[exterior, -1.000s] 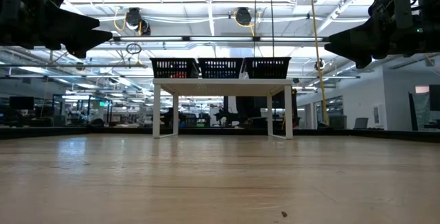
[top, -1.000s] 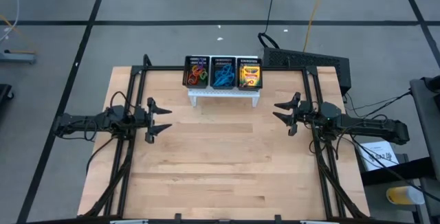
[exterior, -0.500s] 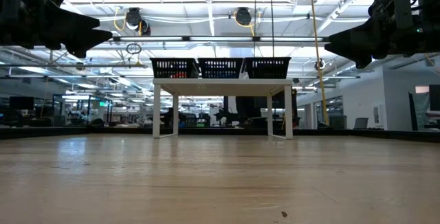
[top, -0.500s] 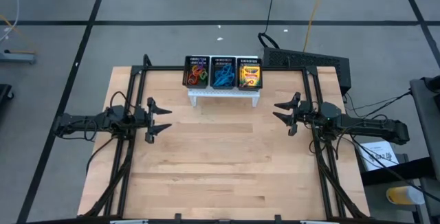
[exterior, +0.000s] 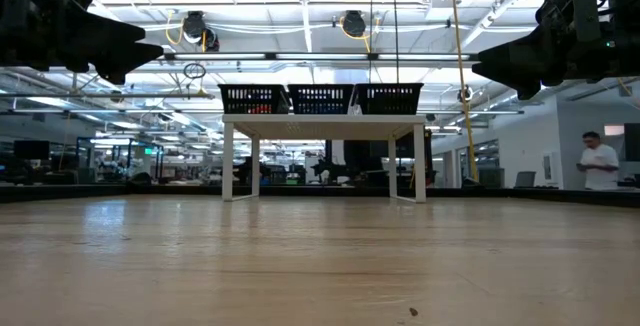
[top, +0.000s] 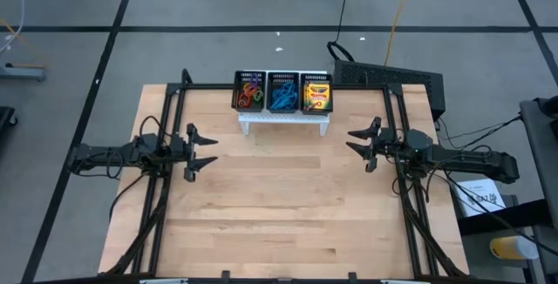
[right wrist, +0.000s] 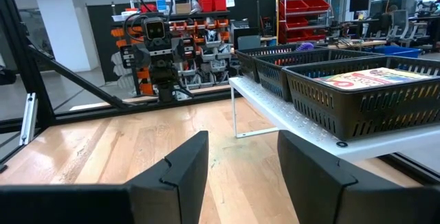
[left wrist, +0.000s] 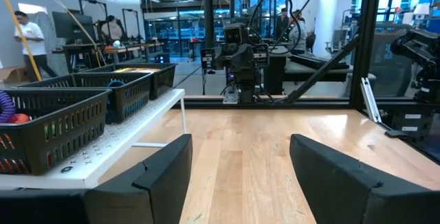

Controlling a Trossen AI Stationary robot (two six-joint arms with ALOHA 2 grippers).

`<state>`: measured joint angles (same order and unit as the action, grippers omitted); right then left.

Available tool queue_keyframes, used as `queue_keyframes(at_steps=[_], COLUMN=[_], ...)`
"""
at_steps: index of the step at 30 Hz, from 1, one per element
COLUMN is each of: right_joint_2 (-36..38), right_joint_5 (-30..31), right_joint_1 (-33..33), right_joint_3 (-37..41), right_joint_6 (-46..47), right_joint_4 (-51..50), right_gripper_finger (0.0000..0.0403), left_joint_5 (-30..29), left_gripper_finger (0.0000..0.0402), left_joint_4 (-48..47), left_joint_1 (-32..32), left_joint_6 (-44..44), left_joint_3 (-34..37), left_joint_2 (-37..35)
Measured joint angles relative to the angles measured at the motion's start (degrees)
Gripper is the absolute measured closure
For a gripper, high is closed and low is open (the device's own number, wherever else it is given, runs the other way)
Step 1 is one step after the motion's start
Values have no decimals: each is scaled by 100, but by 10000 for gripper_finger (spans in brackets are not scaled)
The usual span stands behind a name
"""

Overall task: Pick & Place Office Desk Supplies
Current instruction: Return to Home Position

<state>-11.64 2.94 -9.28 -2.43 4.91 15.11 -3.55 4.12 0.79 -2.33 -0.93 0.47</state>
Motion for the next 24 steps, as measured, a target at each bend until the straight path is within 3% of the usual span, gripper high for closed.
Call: queue_keyframes(at_steps=[11,24], right_joint_2=[0,0], right_joint_5=[-2,-2], right_joint_1=[-2,0], right_joint_3=[-1,-1], right_joint_6=[-2,0], right_joint_4=[0,0], right_gripper_finger=[238,238], left_joint_5=[0,0], left_gripper_finger=[131,151], left_joint_4=[0,0], left_joint_1=[0,0], left_joint_6=[0,0], left_joint_3=[0,0], left_joint_2=[0,0])
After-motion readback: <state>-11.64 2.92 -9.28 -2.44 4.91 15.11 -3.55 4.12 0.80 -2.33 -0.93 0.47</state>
